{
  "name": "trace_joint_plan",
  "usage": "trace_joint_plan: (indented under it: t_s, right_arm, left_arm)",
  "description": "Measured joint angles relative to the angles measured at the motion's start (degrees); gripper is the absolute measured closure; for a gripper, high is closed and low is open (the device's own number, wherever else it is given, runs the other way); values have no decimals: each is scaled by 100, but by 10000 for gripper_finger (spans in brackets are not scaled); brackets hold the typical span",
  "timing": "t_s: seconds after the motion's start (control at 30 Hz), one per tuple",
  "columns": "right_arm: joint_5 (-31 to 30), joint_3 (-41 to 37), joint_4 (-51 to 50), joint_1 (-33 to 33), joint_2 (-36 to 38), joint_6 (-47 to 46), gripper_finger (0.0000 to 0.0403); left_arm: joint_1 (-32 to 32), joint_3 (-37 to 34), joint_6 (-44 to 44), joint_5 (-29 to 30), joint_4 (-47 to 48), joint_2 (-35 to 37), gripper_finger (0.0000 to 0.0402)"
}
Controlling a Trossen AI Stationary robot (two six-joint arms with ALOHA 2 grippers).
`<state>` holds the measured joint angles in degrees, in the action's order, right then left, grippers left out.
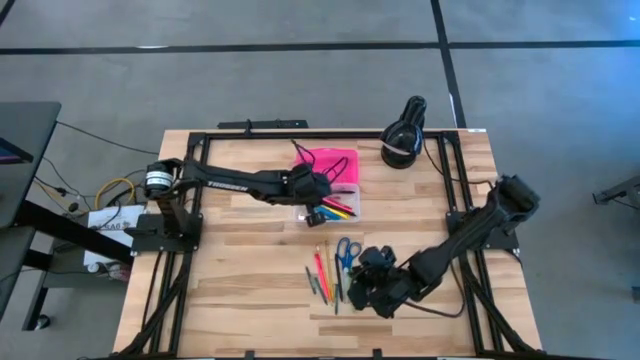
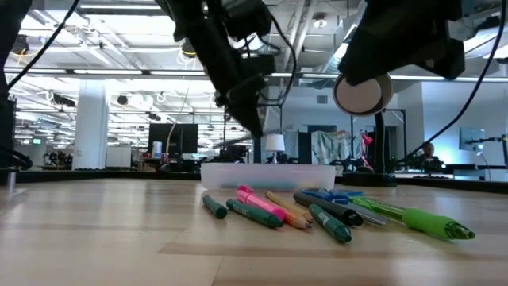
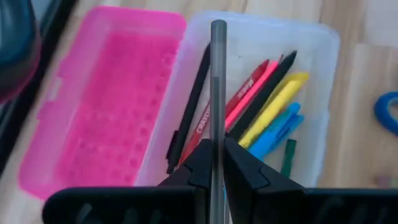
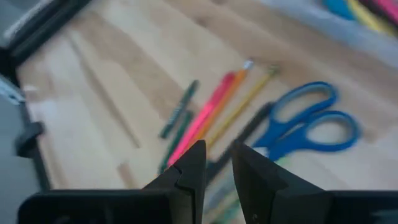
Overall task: Pick & place school supplies into a supply box
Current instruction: Put the gray pen into the pink supply box, then put the green pen into the pink supply box
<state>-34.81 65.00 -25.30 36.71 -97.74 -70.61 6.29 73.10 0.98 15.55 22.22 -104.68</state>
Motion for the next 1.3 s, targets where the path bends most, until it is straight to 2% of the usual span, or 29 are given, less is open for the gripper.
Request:
trace_joint_plan:
  t_s: [0.17, 0.33, 0.5, 0.73, 1.0, 1.1, 1.3]
  right_arm:
    - [-27, 8, 327, 15, -56, 3, 333]
    - [-164, 11, 268, 67, 71, 9, 333]
    - [-137, 8, 185, 82, 57, -42, 333]
    - [-99, 8, 26, 79, 57, -345, 333]
    - [750, 7, -971, 77, 57, -1988, 333]
    - [952, 6, -1081, 77, 57, -2318, 333]
    - [1268, 8, -962, -7, 57, -2398, 333]
  left_arm:
    - [96, -6, -88, -133, 50, -264, 387]
    - [144, 42, -271, -6, -16, -368, 368]
    - [144, 42, -605, -21, -293, -366, 322]
    - [142, 49, -307, -48, -107, -350, 259]
    - [-70, 548, 323, -1067, 690, 49, 245]
    - [-343, 585, 524, -1067, 807, 395, 246]
    - [-1039, 595, 802, -420, 989, 899, 247]
